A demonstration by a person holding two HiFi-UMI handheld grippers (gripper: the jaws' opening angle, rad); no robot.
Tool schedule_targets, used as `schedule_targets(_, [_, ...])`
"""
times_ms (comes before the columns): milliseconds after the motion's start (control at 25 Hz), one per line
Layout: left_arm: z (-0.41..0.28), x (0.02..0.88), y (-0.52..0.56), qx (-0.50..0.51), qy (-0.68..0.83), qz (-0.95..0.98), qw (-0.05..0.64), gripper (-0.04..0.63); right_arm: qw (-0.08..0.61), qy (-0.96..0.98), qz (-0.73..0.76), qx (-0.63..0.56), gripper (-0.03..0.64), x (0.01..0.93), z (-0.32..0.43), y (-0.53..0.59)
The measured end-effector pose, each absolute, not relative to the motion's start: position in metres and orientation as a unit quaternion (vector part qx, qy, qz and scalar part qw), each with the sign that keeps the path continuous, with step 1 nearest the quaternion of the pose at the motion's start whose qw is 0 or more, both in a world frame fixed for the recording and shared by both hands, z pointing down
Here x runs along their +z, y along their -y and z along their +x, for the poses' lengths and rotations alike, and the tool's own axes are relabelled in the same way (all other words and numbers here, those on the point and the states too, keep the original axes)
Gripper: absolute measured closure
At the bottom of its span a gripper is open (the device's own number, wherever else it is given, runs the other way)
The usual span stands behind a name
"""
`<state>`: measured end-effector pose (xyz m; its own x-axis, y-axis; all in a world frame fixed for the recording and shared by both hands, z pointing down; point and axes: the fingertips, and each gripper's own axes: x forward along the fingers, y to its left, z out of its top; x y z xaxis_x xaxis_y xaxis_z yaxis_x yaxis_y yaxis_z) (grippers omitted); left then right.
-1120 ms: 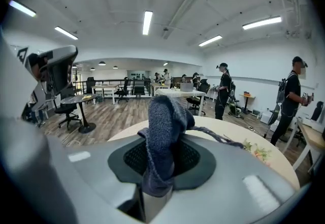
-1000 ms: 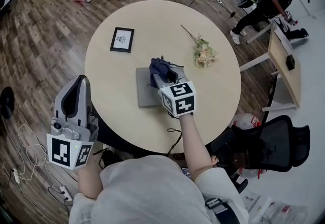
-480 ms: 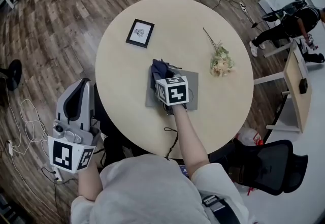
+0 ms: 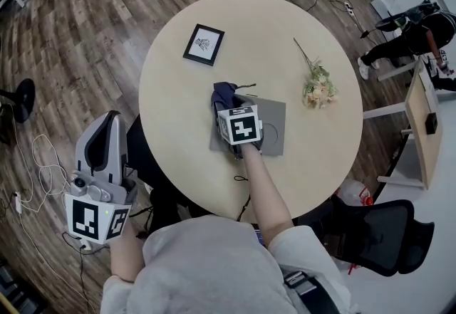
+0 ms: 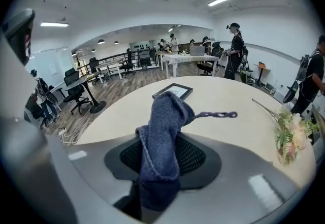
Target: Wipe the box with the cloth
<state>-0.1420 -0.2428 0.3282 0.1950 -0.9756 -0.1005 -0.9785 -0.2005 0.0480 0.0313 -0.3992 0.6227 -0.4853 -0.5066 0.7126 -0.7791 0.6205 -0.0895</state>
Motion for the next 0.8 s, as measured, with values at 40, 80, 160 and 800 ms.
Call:
schedule_targets(40, [-0.141, 0.328, 0.244, 0.055, -0.631, -0.774, 0.013, 0.594, 0.331, 0.838, 0.382, 0.205, 0.446, 0.622, 0.032, 0.397])
schedule_targets(80, [-0.139, 0.329, 0.246, 0.055, -0.628, -0.776, 0.012, 0.594, 0.330, 0.838, 0.383, 0.205, 0.437, 0.621, 0.034, 0.395])
schedule_targets(160, [-0.136, 0.330, 0.249, 0.054, -0.624, -0.780, 0.011, 0.594, 0.322, 0.837, 0.393, 0.203, 0.437, 0.617, 0.038, 0.394])
schedule_targets(800, [-0.122, 0.326, 0.251, 0.046, -0.621, -0.782, 0.015, 0.594, 0.347, 0.819, 0.423, 0.171, 0.528, 0.630, 0.053, 0.407])
